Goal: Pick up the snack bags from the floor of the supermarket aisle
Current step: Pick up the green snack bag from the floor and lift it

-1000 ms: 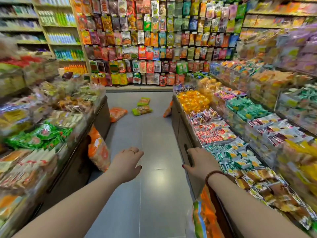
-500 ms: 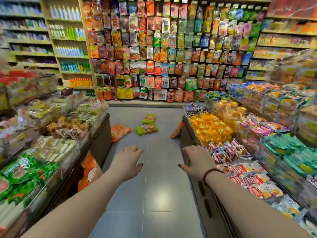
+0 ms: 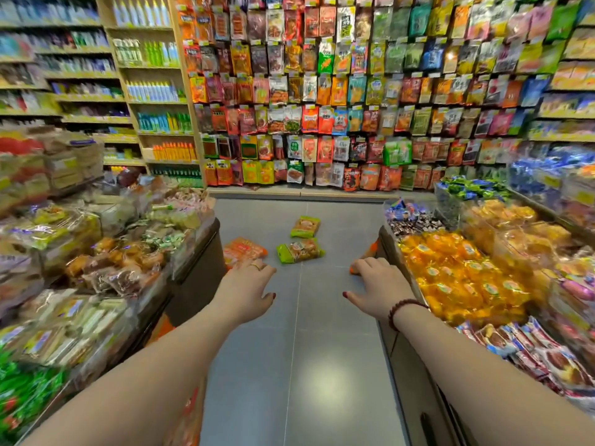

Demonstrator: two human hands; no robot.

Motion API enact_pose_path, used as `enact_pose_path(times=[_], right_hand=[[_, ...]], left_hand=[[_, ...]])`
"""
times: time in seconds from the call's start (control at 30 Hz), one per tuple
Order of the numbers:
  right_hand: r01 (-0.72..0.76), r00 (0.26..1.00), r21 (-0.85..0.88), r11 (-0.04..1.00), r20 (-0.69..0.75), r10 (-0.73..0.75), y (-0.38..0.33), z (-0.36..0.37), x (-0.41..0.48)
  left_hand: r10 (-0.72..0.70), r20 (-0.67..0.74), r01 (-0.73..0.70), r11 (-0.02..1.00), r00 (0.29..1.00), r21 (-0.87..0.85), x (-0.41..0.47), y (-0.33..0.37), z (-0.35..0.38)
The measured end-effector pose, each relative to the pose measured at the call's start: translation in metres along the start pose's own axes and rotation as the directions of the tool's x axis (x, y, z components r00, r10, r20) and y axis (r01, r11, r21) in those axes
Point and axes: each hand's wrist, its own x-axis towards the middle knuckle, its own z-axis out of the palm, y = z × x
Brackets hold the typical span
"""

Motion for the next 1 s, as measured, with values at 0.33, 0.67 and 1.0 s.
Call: enact_pose_path(times=[0.33, 0.67, 1.0], right_hand=[[-0.002, 0.998, 0.06, 0.998, 0.069, -0.002, 0.077, 0.036, 0.192], [-0.011, 0.992, 0.002, 1.0, 0.129, 0.011, 0.128, 0.106, 0.397], [-0.029, 0.977, 0.02, 0.999, 0.214, 0.024, 0.176, 0.157, 0.596]], left_hand=[[-0.028, 0.078, 0.028, 1.0, 0.997, -0.006, 0.194, -0.022, 0.037], [0.008, 0.087, -0.001, 0.997, 0.996, -0.078, 0.405, -0.081, 0.123], [-0.007, 0.228, 0.03, 0.995, 0.974, -0.098, 0.61, -0.144, 0.183]])
